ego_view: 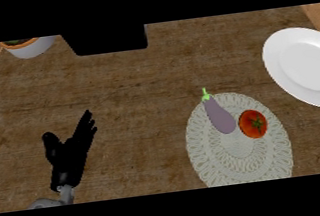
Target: Pick the tomato from the placemat and place it in the plate
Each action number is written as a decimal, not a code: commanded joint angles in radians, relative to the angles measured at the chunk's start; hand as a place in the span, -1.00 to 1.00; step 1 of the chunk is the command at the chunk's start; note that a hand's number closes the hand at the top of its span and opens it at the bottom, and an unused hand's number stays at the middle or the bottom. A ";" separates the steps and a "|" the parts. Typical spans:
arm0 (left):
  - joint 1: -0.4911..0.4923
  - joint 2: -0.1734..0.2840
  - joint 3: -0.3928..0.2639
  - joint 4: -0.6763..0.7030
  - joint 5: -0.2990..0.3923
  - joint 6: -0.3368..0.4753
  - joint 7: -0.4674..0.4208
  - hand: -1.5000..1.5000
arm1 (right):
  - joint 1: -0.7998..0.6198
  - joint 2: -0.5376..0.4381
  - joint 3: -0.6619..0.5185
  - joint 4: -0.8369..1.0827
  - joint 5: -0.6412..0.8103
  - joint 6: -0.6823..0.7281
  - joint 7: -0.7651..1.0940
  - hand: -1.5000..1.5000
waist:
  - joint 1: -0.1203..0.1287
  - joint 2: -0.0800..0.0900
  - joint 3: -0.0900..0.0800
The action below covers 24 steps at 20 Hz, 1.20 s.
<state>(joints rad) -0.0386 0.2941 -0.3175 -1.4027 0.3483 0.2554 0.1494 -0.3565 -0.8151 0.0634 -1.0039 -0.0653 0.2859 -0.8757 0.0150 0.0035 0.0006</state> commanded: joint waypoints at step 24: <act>0.067 -0.041 0.133 0.034 -0.067 -0.144 -0.029 0.00 | 0.230 0.190 0.123 -0.437 0.524 -0.079 0.360 -1.00 | -0.015 -0.004 -0.001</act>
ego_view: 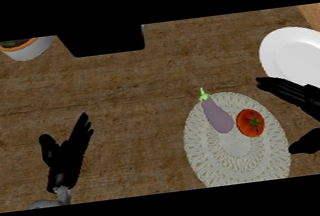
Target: Pick the tomato from the placemat and place it in the plate
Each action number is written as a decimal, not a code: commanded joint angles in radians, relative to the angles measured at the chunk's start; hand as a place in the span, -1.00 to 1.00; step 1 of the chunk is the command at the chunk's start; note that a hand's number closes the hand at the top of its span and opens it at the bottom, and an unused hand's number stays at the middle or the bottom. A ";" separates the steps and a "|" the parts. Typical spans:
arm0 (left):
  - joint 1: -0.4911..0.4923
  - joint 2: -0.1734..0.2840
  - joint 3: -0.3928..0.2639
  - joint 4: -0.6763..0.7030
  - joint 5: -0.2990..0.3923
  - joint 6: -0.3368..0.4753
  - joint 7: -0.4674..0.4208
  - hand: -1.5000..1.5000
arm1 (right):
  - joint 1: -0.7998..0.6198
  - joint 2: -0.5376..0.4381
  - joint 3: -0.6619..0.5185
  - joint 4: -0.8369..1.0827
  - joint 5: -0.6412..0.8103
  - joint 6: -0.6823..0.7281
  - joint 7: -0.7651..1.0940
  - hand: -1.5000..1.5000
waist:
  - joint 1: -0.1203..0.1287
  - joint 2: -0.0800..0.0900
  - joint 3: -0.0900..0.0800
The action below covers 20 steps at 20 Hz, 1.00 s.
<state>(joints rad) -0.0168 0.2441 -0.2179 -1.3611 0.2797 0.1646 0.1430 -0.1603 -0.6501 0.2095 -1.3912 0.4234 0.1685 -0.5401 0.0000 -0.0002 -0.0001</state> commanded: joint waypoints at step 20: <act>0.032 -0.114 0.066 -0.044 -0.138 -0.037 0.044 0.00 | -0.020 0.269 -0.044 0.065 0.389 -0.029 0.085 -1.00 | 0.001 0.000 0.000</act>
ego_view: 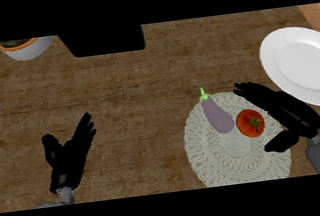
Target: Pick the tomato from the placemat and place it in the plate
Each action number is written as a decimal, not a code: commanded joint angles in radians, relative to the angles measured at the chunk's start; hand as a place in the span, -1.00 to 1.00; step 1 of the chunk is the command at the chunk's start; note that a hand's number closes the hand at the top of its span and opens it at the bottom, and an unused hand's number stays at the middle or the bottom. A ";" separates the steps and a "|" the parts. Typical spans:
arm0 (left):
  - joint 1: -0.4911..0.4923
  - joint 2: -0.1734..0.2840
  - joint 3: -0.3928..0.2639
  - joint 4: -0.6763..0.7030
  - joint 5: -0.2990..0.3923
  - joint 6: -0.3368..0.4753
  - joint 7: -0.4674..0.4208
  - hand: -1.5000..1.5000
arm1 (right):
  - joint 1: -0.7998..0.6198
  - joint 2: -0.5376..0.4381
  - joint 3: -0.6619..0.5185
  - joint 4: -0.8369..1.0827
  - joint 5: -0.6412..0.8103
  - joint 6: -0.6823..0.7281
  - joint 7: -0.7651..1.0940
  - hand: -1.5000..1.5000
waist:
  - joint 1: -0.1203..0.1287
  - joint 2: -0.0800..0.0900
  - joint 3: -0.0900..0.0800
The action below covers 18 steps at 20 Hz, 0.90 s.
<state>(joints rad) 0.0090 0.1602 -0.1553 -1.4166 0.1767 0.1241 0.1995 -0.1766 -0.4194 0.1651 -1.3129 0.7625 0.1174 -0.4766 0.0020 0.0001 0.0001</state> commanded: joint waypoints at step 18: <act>0.028 -0.066 0.040 -0.009 -0.074 -0.038 -0.011 0.00 | -0.046 0.113 -0.013 0.137 0.260 -0.175 -0.110 1.00 | -0.001 -0.001 0.000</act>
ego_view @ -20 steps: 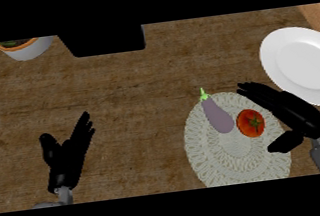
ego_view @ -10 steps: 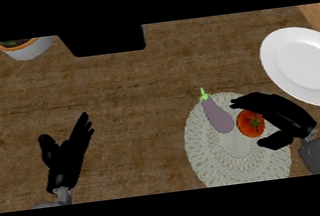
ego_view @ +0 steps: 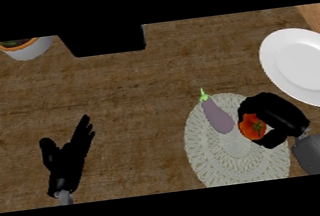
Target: Pick the tomato from the placemat and place it in the plate
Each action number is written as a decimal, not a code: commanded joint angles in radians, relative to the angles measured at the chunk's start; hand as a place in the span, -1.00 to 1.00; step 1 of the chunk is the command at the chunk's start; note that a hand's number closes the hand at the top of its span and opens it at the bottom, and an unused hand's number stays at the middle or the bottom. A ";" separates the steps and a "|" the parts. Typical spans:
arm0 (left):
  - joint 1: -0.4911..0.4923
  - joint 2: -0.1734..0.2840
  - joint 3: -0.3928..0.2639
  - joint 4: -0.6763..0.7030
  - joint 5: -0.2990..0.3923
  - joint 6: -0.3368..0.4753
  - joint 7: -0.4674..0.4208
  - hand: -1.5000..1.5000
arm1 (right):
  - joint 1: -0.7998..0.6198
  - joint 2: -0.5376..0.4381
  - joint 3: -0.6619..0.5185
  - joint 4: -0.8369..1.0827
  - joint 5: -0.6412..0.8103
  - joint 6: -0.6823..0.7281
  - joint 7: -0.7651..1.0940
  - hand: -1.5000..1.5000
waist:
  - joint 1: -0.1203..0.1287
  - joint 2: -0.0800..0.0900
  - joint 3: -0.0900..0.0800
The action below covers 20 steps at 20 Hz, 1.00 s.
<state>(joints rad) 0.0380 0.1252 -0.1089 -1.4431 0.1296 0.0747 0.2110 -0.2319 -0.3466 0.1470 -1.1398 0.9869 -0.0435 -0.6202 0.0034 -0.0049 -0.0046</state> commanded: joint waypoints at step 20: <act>0.000 -0.013 0.007 0.030 -0.038 0.017 -0.022 0.00 | 0.047 0.346 0.051 -0.508 0.118 -0.412 1.140 1.00 | -0.016 0.001 0.004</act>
<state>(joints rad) 0.0388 0.1164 -0.1027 -1.4525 0.1149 0.0828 0.2285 -0.1796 -0.0106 0.2227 -1.5323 1.1035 -0.4321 0.3924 -0.0068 -0.0063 -0.0016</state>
